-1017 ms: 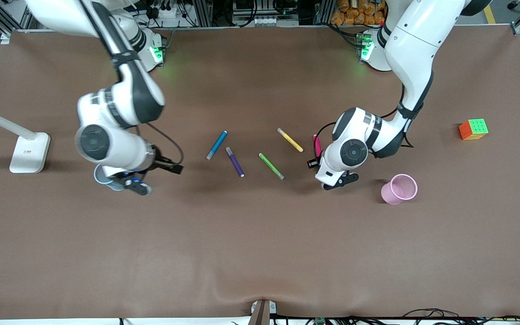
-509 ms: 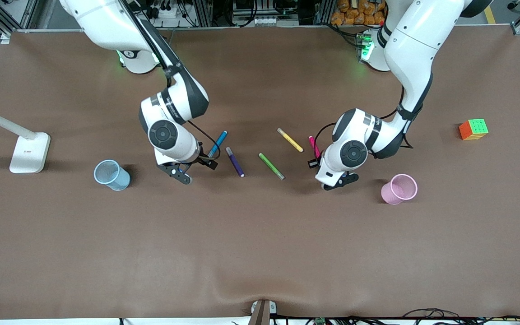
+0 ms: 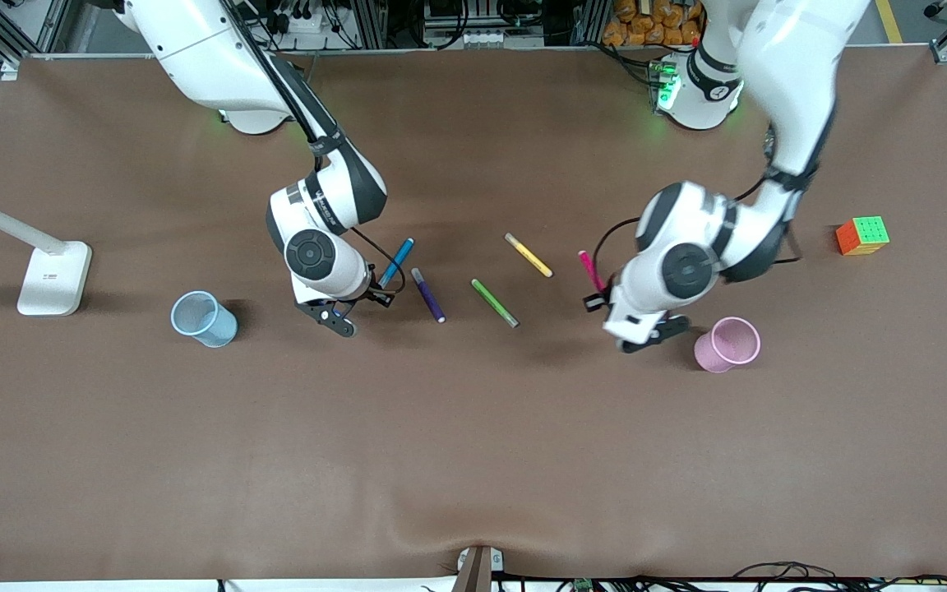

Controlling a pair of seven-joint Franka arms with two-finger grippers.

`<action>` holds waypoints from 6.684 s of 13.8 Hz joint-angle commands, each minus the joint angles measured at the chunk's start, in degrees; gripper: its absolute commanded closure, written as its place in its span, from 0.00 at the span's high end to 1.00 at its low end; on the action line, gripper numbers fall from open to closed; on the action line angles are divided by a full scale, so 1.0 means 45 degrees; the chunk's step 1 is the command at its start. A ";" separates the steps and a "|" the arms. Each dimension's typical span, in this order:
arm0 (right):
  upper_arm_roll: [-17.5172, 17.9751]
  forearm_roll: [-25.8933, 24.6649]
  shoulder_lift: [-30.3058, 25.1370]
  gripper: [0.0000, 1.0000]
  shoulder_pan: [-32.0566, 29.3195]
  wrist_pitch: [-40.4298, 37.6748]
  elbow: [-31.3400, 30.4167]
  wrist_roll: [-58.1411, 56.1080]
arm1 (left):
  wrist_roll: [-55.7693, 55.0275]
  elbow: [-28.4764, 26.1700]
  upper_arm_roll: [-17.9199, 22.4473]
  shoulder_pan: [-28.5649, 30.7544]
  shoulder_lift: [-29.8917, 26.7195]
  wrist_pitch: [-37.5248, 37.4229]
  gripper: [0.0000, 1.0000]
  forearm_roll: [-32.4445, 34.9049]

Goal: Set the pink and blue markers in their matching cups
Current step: 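Lift the pink marker with the left gripper while the right gripper grasps the blue marker, then carry the pink marker over its cup while the right gripper carries the blue marker, then drop the pink marker into the pink cup while the right gripper drops the blue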

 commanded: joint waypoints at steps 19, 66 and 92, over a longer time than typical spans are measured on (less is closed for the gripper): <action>-0.0310 -0.0221 -0.2482 0.00 -0.0147 -0.1473 -0.0466 -0.0956 | -0.1064 0.2165 -0.0031 0.2465 -0.1910 -0.0709 0.00 0.6406; -0.0740 -0.7019 -0.4070 0.35 -0.6416 0.7472 -0.4626 -0.9944 | -1.0228 -0.1137 -0.0167 0.1900 -0.0601 0.1442 1.00 1.3496; -0.0701 -0.1018 -0.3831 1.00 -0.5791 -1.2626 0.7953 -1.1693 | -0.4075 0.1578 -0.0187 0.2350 -0.1890 -0.1956 1.00 0.8359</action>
